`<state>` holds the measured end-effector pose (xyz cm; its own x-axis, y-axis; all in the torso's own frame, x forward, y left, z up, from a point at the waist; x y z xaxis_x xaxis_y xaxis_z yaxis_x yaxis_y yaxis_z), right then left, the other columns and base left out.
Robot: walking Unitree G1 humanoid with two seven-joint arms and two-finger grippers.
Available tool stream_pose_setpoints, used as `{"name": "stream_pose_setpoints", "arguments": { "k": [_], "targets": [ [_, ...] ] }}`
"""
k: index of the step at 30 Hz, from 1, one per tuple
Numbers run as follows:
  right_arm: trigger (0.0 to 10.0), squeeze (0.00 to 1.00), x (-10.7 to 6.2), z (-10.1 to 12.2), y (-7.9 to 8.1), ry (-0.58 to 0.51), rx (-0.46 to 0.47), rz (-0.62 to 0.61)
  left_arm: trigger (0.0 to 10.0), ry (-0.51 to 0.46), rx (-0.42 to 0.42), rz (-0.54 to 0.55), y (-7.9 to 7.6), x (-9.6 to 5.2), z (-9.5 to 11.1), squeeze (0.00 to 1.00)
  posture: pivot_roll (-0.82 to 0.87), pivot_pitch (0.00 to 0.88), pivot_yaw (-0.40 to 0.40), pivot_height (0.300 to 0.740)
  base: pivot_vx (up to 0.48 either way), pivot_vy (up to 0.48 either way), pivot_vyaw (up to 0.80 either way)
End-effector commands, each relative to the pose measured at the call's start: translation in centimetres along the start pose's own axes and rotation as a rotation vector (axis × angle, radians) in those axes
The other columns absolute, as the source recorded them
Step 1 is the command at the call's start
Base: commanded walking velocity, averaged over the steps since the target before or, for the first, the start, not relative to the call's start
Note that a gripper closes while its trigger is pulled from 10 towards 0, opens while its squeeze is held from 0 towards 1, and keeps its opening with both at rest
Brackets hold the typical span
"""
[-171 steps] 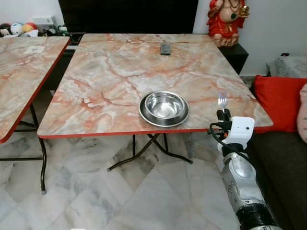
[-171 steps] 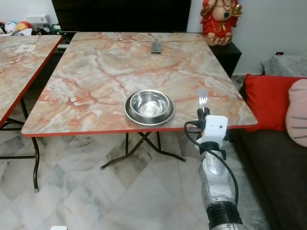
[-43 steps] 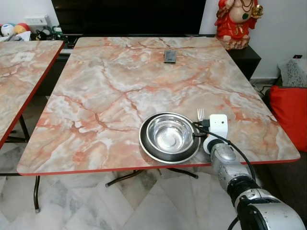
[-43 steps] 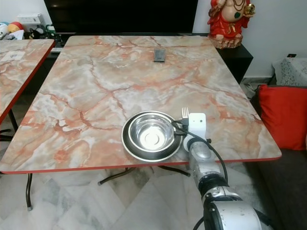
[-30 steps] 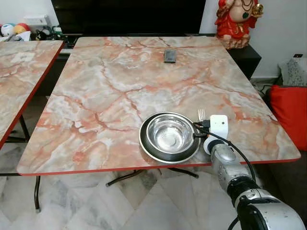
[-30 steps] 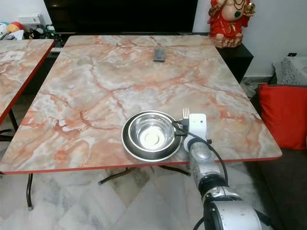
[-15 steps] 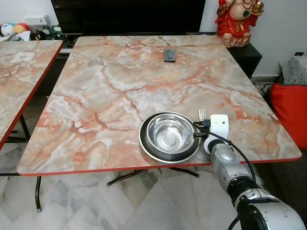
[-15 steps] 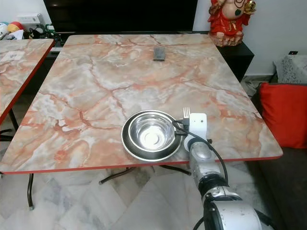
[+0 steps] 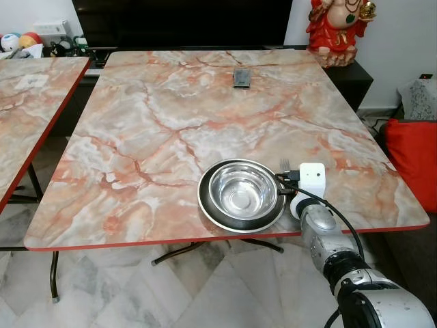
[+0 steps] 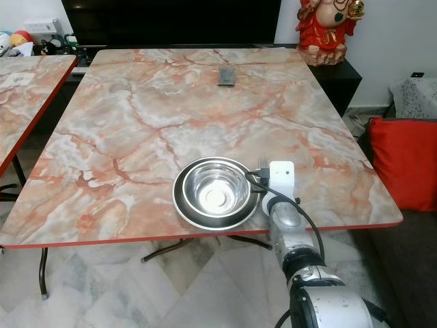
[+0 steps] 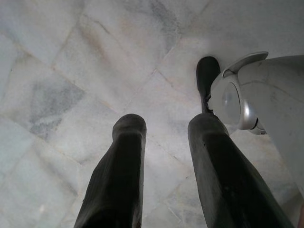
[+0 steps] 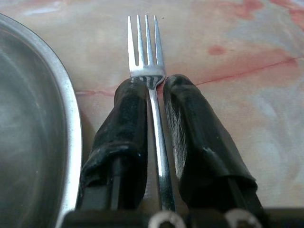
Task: Setting the table
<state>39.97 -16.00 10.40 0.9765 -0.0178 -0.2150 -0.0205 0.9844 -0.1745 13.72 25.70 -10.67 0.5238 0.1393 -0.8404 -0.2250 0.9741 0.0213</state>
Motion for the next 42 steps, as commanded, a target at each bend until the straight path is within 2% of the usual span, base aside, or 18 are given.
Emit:
{"name": "stream_pose_setpoints", "arguments": {
  "k": [1, 27, 32, 37, 42],
  "targets": [
    [10.0, 0.00, 0.0, -0.3, -0.2, 0.016, 0.002, -0.006, 10.0, 0.030, 0.010, 0.009, 0.4, -0.3, -1.1, 0.00, 0.05, 0.162, -0.002, 0.740, 0.000, 0.000, 0.00],
    [10.0, 0.00, 0.1, 2.5, -1.1, -0.153, 0.058, -0.056, 10.0, 0.024, 0.011, -0.005, -0.6, 0.0, -0.7, 0.00, 0.05, 0.157, -0.005, 0.740, 0.000, 0.000, 0.00],
    [10.0, 0.00, 0.0, 3.6, -1.4, -0.223, 0.079, -0.067, 10.0, 0.023, 0.011, -0.007, -0.7, 0.0, -0.7, 0.00, 0.05, 0.157, -0.007, 0.740, 0.000, 0.000, 0.00],
    [10.0, 0.00, -0.5, 5.4, -2.1, -0.357, 0.059, -0.090, 10.0, 0.020, 0.007, -0.006, -0.7, 0.0, -0.7, 0.00, 0.04, 0.157, -0.010, 0.740, 0.000, 0.000, 0.00],
    [10.0, 0.00, -1.3, 5.3, -2.9, -0.413, 0.067, -0.135, 10.0, 0.016, 0.002, -0.007, -0.8, 0.0, -0.7, 0.00, 0.03, 0.158, -0.012, 0.740, 0.000, 0.000, 0.00]
  ]
}}
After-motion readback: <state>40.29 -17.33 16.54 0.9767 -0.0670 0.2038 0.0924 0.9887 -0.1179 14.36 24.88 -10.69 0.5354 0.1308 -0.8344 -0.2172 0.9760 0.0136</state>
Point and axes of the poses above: a point about 5 cm out from each wrist's last joint towards the gripper, its own x axis pointing out of the wrist towards the gripper, its own z axis along the axis of the wrist's last joint, y = z × x, the point moved 2 cm from there along x, pointing out of the wrist towards the gripper, and after that the axes turned 11 degrees about -x, right-handed, at the moved point
